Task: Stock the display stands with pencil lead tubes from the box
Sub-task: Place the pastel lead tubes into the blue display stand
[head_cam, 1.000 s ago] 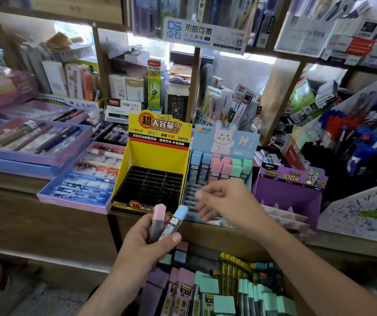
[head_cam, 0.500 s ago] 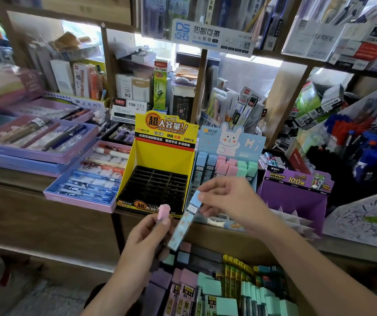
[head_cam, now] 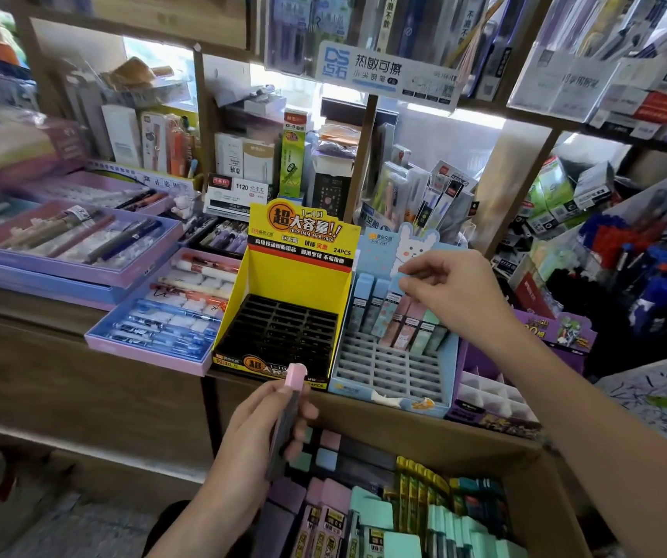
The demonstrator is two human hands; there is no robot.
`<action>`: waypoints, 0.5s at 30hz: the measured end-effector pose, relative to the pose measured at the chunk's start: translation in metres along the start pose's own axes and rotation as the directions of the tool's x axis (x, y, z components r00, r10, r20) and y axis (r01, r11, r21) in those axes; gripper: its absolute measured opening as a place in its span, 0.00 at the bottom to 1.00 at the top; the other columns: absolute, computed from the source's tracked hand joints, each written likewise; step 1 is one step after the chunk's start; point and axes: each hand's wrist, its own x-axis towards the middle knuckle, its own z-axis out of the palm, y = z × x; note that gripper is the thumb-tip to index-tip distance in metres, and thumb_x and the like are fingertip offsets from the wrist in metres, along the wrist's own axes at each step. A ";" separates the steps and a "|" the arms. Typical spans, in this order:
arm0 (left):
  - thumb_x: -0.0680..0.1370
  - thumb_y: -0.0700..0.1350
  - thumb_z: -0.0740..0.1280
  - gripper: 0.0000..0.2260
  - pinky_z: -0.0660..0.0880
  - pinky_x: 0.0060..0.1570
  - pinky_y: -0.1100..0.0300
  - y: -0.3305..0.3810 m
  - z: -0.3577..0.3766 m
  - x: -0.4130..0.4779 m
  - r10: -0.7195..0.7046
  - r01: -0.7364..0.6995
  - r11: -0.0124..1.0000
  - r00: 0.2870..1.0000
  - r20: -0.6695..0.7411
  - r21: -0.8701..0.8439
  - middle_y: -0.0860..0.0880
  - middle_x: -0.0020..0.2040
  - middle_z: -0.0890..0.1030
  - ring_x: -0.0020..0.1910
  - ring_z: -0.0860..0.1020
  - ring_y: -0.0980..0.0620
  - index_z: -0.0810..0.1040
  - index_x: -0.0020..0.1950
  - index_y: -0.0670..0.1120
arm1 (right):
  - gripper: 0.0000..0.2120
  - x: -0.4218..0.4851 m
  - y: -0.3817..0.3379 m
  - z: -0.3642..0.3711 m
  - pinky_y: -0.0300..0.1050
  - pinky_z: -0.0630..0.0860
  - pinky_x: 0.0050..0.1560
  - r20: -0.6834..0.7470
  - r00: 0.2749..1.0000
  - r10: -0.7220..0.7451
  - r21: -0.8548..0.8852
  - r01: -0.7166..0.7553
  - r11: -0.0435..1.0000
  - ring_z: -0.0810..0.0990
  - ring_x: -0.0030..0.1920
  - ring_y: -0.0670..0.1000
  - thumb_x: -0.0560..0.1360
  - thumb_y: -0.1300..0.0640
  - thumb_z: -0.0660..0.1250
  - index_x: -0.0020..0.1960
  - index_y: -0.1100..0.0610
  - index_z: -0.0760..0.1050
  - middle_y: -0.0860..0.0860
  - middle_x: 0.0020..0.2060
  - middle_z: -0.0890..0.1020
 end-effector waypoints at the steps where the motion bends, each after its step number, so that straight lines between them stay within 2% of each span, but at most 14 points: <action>1: 0.78 0.52 0.64 0.15 0.70 0.26 0.58 0.000 0.000 0.001 0.000 0.000 1.000 1.000 -0.002 -0.007 0.39 0.43 0.82 0.32 0.75 0.50 0.83 0.53 0.42 | 0.06 0.003 0.002 0.002 0.34 0.79 0.40 -0.002 1.000 -0.006 -0.005 0.006 1.000 0.81 0.34 0.41 0.74 0.60 0.77 0.46 0.50 0.85 0.45 0.36 0.84; 3: 0.80 0.50 0.62 0.15 0.70 0.25 0.59 -0.001 0.000 0.002 -0.007 0.007 0.999 1.000 -0.006 -0.032 0.39 0.42 0.82 0.32 0.75 0.50 0.82 0.54 0.40 | 0.07 0.006 0.005 0.005 0.30 0.75 0.38 -0.011 1.000 -0.019 -0.027 0.019 0.999 0.78 0.33 0.38 0.74 0.60 0.77 0.44 0.48 0.84 0.43 0.35 0.84; 6: 0.85 0.46 0.59 0.15 0.70 0.24 0.59 -0.004 -0.002 0.004 -0.025 0.024 0.999 0.999 -0.028 -0.046 0.39 0.41 0.82 0.31 0.75 0.50 0.81 0.55 0.37 | 0.09 0.008 0.011 0.011 0.33 0.74 0.38 -0.012 1.000 -0.020 -0.046 0.019 0.999 0.77 0.32 0.39 0.73 0.58 0.78 0.42 0.44 0.84 0.43 0.32 0.83; 9: 0.85 0.44 0.59 0.13 0.70 0.26 0.58 -0.004 -0.002 0.004 -0.011 0.011 1.000 1.000 -0.022 -0.029 0.39 0.42 0.82 0.32 0.75 0.50 0.81 0.56 0.38 | 0.12 0.008 0.014 0.015 0.32 0.73 0.36 -0.029 0.999 -0.035 -0.051 0.033 0.998 0.76 0.31 0.38 0.73 0.58 0.78 0.40 0.41 0.82 0.39 0.31 0.83; 12: 0.81 0.47 0.62 0.13 0.70 0.27 0.58 -0.003 -0.001 0.002 0.012 -0.012 1.000 1.000 -0.008 -0.009 0.39 0.43 0.82 0.33 0.75 0.49 0.82 0.54 0.40 | 0.09 0.008 0.016 0.018 0.38 0.76 0.39 -0.043 0.998 -0.045 -0.049 0.043 0.998 0.76 0.32 0.39 0.73 0.57 0.77 0.42 0.44 0.83 0.42 0.33 0.83; 15: 0.83 0.45 0.61 0.12 0.70 0.27 0.58 -0.004 -0.002 0.003 0.017 -0.017 1.000 1.000 -0.011 -0.011 0.40 0.43 0.83 0.33 0.75 0.49 0.83 0.53 0.41 | 0.04 0.007 0.017 0.021 0.43 0.78 0.39 -0.033 0.998 -0.045 -0.078 0.042 0.996 0.75 0.32 0.40 0.74 0.56 0.77 0.45 0.48 0.85 0.42 0.33 0.82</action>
